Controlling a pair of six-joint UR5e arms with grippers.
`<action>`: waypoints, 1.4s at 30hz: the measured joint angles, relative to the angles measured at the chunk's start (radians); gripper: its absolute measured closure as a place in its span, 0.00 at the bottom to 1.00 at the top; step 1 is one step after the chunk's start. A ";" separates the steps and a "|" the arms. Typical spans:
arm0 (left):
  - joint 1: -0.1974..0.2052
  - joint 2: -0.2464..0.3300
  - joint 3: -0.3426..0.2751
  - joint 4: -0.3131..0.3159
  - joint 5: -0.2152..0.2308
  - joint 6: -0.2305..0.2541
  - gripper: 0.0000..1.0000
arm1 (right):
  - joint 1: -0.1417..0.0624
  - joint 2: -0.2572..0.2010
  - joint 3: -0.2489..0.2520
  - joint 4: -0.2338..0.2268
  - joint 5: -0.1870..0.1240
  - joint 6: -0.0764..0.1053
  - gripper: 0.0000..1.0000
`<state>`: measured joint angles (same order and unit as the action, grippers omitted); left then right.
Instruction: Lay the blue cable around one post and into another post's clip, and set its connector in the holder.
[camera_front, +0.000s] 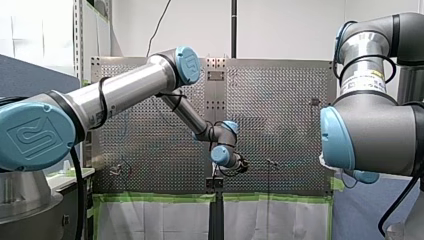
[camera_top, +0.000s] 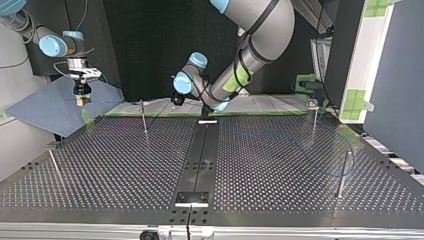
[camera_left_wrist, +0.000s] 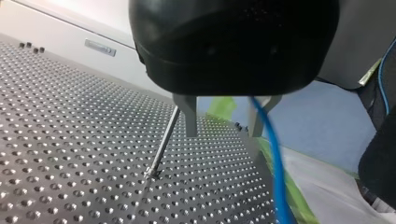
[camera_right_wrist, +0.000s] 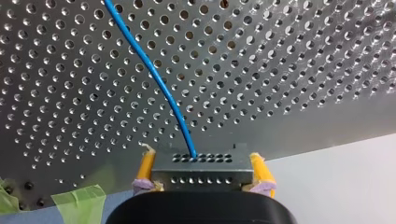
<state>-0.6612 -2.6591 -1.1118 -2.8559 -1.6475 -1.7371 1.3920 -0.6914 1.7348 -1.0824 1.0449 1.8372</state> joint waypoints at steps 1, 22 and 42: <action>0.000 0.000 0.000 -0.001 0.002 0.003 0.15 | 0.000 0.000 0.000 0.001 0.000 0.000 1.00; -0.073 0.099 -0.098 -0.017 0.033 0.041 0.00 | 0.009 0.002 0.000 0.011 -0.003 0.005 1.00; -0.208 0.159 -0.108 0.096 -0.006 -0.100 0.00 | 0.012 0.005 0.001 0.016 -0.003 0.017 1.00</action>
<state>-0.8696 -2.5002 -1.2201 -2.7595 -1.6532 -1.8367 1.4041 -0.6863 1.7356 -1.0661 1.0422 1.8539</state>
